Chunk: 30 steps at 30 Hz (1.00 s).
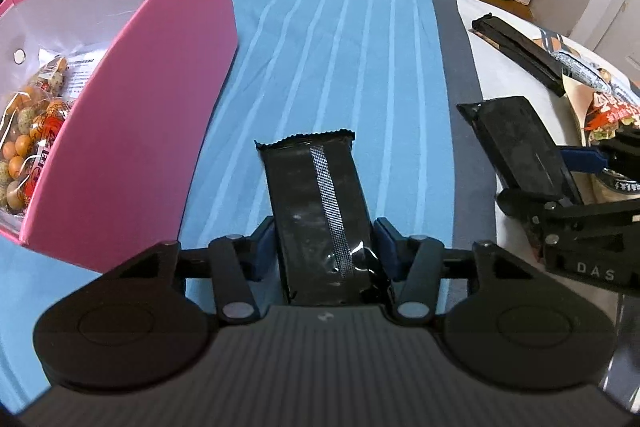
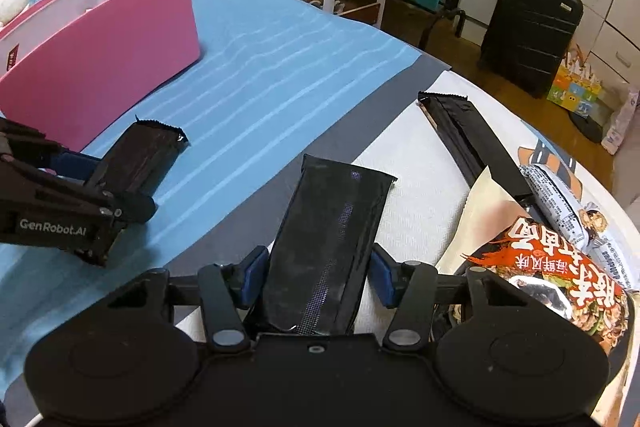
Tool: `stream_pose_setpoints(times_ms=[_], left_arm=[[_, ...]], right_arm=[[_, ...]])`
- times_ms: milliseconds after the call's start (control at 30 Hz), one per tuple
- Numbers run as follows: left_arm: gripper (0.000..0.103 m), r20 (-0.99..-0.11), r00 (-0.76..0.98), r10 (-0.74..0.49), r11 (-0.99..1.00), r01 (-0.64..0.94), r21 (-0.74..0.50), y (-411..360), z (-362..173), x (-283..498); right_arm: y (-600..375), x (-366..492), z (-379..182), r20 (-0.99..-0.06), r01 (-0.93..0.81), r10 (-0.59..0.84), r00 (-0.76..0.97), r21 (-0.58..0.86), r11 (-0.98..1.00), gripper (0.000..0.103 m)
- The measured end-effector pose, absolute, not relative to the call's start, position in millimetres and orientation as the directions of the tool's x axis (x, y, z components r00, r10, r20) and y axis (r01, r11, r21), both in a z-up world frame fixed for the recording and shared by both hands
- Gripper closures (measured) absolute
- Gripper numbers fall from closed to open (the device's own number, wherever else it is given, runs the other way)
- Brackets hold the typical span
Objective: Organize snacks
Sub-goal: 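Lift both black bars and carry them over the pink box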
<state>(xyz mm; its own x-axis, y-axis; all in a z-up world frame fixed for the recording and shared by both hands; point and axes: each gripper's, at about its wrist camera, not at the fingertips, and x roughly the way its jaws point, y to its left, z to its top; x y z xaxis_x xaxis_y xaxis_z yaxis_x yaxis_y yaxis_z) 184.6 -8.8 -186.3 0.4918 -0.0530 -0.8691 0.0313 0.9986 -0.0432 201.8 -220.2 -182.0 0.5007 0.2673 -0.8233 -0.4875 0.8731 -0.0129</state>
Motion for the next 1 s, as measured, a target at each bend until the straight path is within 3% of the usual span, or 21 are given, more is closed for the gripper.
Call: stream_pose_setpoints(times_ms=[633, 1000], left_arm=[[0.053, -0.878, 0.421, -0.228, 0.965, -0.02, -0.26, 12, -176, 185], [0.053, -0.874, 0.412, -0.259, 0.959, -0.001, -0.285, 19, -158, 155]], right_arm=[[-221, 203, -170, -0.862, -0.47, 0.315, 0.397, 0.104, 0.877, 0.044], [-222, 184, -157, -0.892, -0.4, 0.371, 0.259, 0.25, 0.881, 0.044]])
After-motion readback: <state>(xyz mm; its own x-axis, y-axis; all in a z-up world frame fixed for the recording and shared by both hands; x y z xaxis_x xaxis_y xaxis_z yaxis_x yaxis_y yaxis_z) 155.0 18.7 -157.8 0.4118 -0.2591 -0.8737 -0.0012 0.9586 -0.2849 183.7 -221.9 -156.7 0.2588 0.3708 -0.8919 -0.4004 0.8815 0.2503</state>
